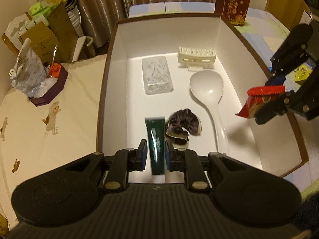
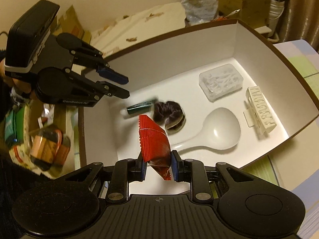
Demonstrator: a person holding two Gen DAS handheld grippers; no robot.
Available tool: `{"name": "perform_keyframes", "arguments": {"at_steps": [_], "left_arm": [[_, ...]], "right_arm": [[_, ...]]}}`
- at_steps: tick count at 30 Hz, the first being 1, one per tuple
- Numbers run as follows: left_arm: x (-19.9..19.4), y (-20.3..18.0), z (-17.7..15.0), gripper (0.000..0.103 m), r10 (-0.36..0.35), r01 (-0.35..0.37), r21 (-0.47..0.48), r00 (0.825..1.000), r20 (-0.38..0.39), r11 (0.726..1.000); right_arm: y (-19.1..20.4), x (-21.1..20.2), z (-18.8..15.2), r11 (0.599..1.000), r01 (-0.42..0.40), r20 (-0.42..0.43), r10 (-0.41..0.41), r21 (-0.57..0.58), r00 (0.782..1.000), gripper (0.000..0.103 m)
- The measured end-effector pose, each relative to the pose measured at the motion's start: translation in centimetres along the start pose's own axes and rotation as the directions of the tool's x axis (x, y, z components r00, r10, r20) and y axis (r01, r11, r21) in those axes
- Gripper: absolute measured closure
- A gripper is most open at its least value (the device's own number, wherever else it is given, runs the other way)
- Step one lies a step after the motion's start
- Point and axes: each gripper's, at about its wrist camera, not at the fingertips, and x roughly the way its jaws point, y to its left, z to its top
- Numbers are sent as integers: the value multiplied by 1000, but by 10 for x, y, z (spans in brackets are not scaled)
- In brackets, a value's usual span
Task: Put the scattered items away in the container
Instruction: 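Carry the lip balm and red packet into the box and release both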
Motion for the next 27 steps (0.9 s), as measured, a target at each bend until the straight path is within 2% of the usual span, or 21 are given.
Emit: {"name": "perform_keyframes", "arguments": {"at_steps": [3, 8, 12, 14, 17, 18, 19, 20, 21, 23, 27], "left_arm": [[5, 1, -3, 82, -7, 7, -7, 1000, -15, 1000], [5, 4, -8, 80, -14, 13, -29, 1000, -22, 999], [4, 4, -8, 77, -14, 14, -34, 1000, -21, 999], [4, 4, -8, 77, -14, 13, -35, 1000, -22, 999], [1, 3, -7, 71, -12, 12, -35, 1000, -15, 999], [-1, 3, -7, 68, -10, 9, -34, 1000, -12, 999], [-2, 2, -7, 67, -7, 6, -33, 1000, -9, 999], [-4, 2, -7, 64, -2, 2, -33, 1000, -7, 999], [-5, 1, -7, 61, 2, -2, -35, 1000, -5, 999], [-9, 1, -7, 60, 2, -2, -36, 1000, 0, 999], [-12, -3, -8, 50, 3, -3, -35, 1000, 1, 999]], "right_arm": [[1, 1, 0, 1000, 2, -29, -3, -20, 1000, 76], [5, 5, 0, 998, 8, -65, -12, -67, 998, 76], [12, 10, 3, 988, 57, -77, -69, -144, 995, 76], [19, 12, 3, 972, 95, -64, -111, -216, 992, 76], [30, 15, 1, 937, 146, -58, -172, -317, 983, 75], [32, 15, 0, 927, 146, -61, -178, -345, 982, 64], [34, 14, -2, 921, 149, -54, -179, -360, 982, 44], [36, 12, -3, 917, 155, -34, -180, -367, 983, 7], [39, 8, -5, 909, 153, -6, -169, -387, 986, 4], [43, 5, -7, 907, 132, -10, -148, -399, 989, 4], [44, 7, -8, 909, 151, -15, -170, -389, 985, 4]]}}
